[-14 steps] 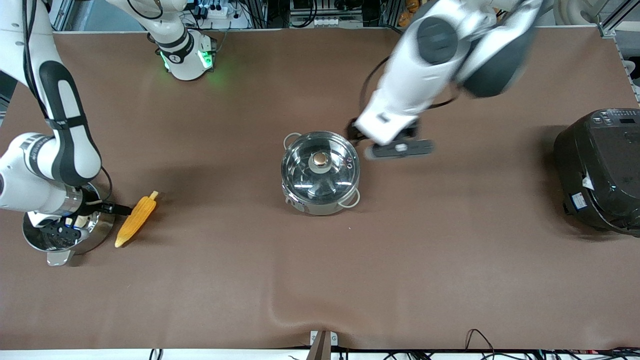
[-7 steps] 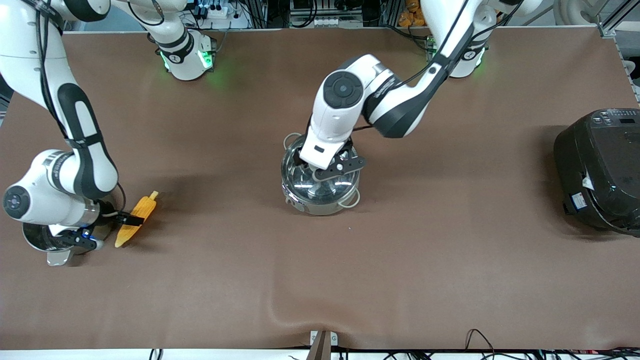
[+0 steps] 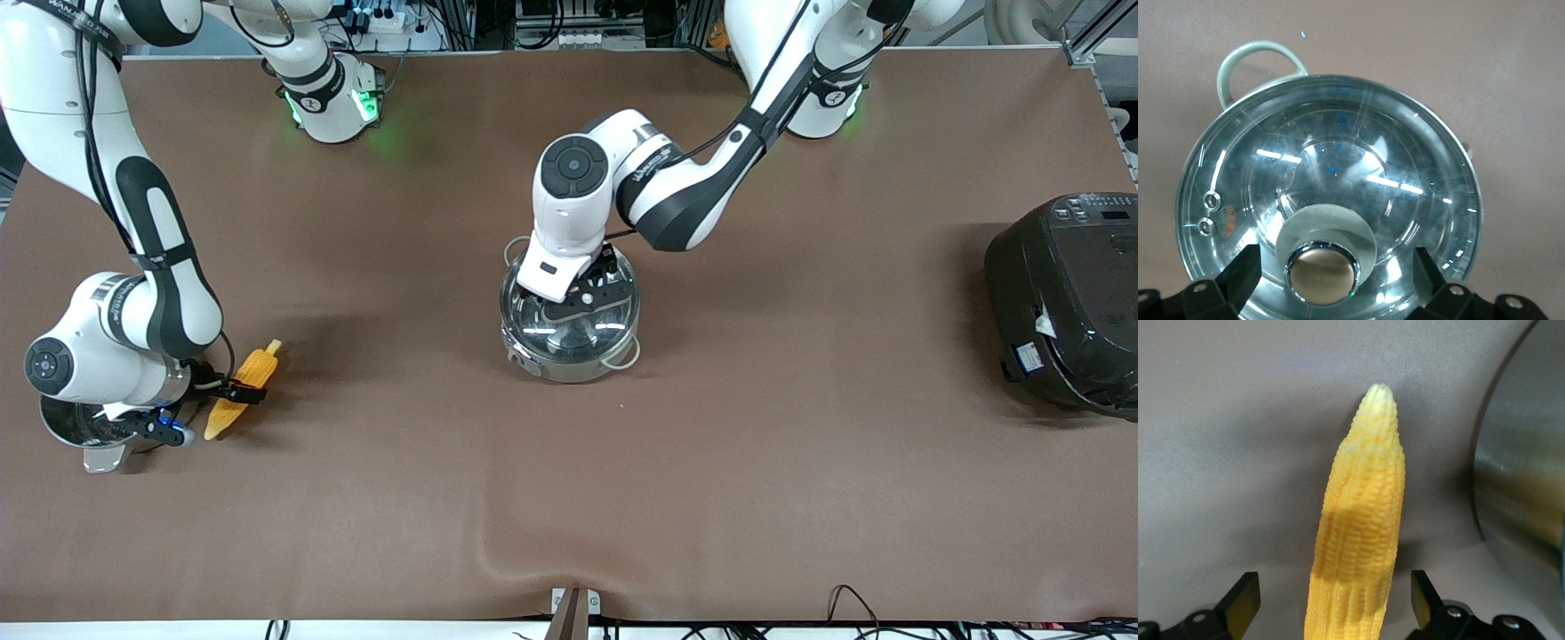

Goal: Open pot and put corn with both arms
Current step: 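Grasp the lid knob with the left gripper while the right gripper grasps the corn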

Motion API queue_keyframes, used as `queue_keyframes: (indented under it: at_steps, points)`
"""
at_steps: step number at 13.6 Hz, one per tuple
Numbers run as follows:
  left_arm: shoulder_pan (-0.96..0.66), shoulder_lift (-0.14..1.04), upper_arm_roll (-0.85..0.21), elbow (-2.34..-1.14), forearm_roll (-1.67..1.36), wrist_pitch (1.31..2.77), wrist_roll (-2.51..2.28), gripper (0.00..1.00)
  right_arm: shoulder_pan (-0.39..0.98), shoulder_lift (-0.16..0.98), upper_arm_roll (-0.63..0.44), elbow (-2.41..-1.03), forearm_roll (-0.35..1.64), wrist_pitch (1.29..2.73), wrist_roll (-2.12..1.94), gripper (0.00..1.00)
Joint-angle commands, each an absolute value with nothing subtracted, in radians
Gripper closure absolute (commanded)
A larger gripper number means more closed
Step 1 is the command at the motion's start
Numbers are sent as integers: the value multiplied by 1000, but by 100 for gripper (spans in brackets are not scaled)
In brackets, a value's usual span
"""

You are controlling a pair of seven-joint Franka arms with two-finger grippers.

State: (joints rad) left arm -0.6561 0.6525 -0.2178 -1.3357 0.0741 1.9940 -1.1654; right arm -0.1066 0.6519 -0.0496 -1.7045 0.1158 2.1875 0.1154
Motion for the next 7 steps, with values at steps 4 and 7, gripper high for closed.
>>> queue_keyframes:
  at_steps: [4, 7]
  points:
    - [-672, 670, -207, -1325, 115, 1974, -1189, 0, -113, 683, -46, -1695, 115, 2187, 98, 35]
    - [-673, 672, -209, -1325, 115, 1973, -1222, 13, -120, 690, -44, -1700, 118, 2204, 65, 100]
